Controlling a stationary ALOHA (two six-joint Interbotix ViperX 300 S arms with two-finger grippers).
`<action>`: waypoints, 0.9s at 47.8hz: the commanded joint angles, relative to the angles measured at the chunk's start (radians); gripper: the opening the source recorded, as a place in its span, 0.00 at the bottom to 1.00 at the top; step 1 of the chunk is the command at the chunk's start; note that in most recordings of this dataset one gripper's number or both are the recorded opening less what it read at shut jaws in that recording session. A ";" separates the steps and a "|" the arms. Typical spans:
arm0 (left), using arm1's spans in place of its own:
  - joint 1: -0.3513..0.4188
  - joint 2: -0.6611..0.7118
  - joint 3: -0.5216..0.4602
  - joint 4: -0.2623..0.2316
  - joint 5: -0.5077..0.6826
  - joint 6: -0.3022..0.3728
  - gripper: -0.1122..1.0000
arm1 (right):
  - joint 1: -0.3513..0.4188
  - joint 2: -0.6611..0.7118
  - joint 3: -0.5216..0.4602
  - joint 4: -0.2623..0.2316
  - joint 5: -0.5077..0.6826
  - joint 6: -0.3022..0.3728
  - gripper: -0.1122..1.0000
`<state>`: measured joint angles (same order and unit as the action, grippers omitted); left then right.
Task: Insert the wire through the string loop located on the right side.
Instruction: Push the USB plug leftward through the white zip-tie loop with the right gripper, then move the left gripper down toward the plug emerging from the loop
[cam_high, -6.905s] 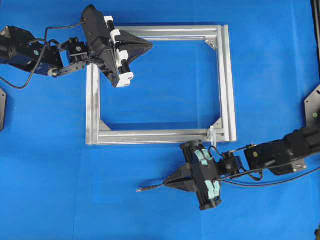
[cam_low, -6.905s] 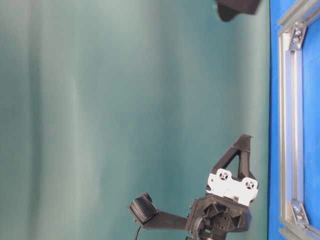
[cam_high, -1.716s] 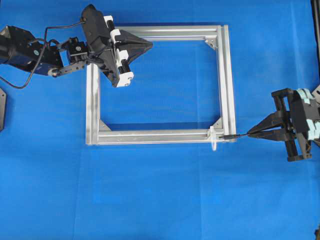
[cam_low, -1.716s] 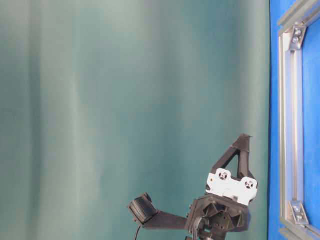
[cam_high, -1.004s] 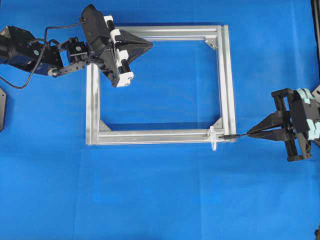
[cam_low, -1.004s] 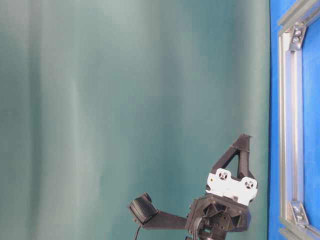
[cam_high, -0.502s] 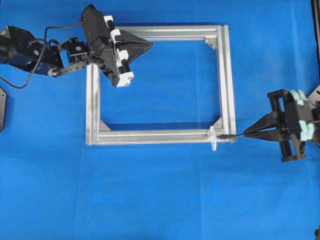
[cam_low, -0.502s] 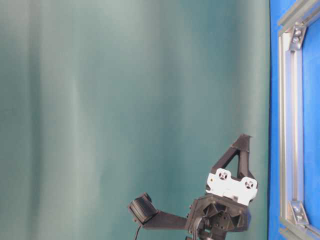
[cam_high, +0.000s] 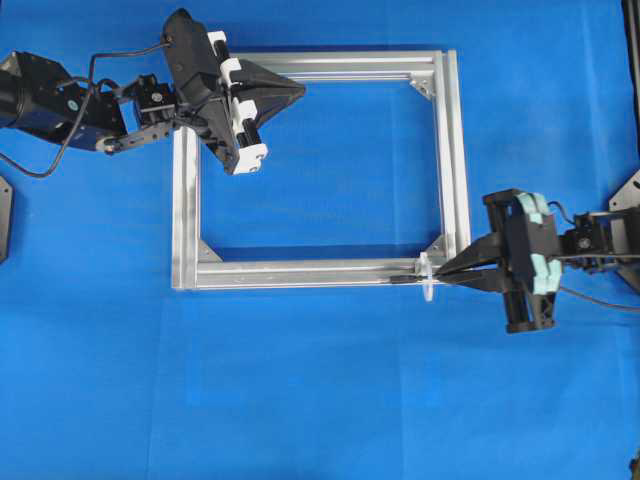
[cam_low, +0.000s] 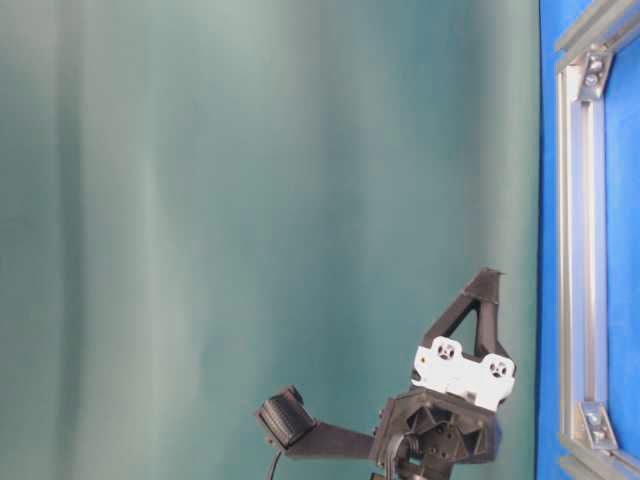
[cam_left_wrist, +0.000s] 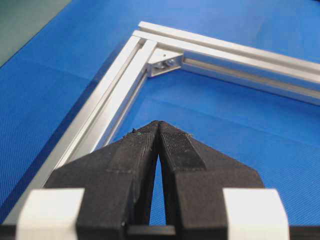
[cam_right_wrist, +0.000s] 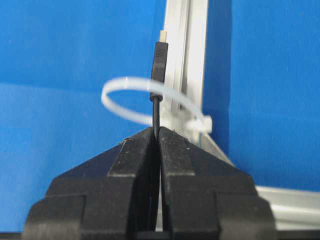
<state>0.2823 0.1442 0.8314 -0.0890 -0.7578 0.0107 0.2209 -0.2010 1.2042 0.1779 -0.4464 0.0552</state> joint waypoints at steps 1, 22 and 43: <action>0.000 -0.031 -0.018 0.003 -0.011 0.000 0.10 | -0.002 -0.003 -0.018 0.005 -0.014 0.002 0.07; -0.028 -0.031 -0.014 0.003 -0.012 -0.018 0.10 | -0.003 -0.005 -0.017 0.011 -0.009 0.002 0.07; -0.265 -0.031 -0.006 0.003 -0.009 -0.034 0.10 | -0.002 -0.003 -0.017 0.011 -0.008 0.000 0.07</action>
<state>0.0629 0.1442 0.8314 -0.0890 -0.7609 -0.0199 0.2209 -0.1979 1.2011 0.1856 -0.4479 0.0552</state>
